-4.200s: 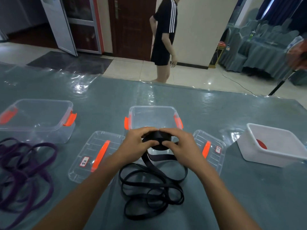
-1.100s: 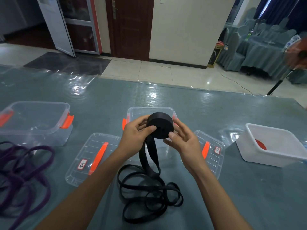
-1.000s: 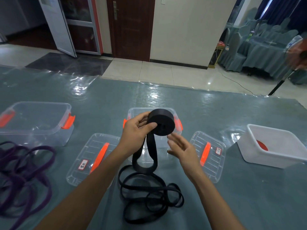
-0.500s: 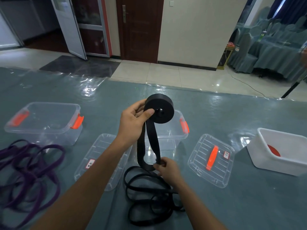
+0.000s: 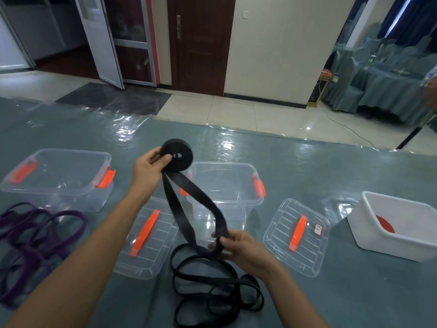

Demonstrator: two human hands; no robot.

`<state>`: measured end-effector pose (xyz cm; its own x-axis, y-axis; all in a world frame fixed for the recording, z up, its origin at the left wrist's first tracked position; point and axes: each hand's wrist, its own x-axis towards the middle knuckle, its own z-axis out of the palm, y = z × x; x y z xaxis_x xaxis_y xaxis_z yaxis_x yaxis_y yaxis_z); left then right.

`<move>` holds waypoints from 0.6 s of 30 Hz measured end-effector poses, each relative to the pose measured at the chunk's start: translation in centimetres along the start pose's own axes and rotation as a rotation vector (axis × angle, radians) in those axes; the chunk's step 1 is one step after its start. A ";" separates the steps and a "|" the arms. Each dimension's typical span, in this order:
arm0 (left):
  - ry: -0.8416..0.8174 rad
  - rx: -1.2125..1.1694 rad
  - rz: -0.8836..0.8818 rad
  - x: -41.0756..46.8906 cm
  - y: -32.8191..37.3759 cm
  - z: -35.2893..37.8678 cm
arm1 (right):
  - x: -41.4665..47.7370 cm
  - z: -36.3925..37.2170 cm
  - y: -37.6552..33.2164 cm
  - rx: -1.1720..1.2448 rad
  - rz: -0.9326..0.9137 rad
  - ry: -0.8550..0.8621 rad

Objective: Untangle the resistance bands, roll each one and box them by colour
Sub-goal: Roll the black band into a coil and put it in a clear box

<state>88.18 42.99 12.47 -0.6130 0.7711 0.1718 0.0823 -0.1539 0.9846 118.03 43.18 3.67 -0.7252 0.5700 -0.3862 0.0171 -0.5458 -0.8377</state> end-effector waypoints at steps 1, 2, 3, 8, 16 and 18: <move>0.038 -0.050 -0.039 0.5 -0.3 -0.5 | -0.3 -0.3 0.2 -0.003 0.011 -0.019; 0.066 -0.104 -0.077 0.8 -0.5 -0.9 | -0.5 -0.7 0.3 -0.012 0.017 -0.007; 0.079 -0.154 -0.108 1.0 -0.5 -1.2 | -0.5 -1.1 0.4 -0.025 0.019 0.029; 0.040 -0.260 -0.176 0.1 0.1 -0.7 | 0.1 -2.4 -0.1 -0.637 -0.140 0.328; -0.114 -0.196 -0.134 -1.5 0.3 0.9 | 1.4 -3.7 0.7 -0.783 -0.236 0.614; -0.162 -0.153 -0.109 -2.0 0.2 1.4 | 1.4 -3.7 0.9 -0.748 -0.207 0.612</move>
<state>90.54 42.28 12.32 -0.4770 0.8753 0.0797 -0.1048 -0.1467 0.9836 119.62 45.75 0.90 -0.2854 0.9449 -0.1603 0.5136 0.0096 -0.8580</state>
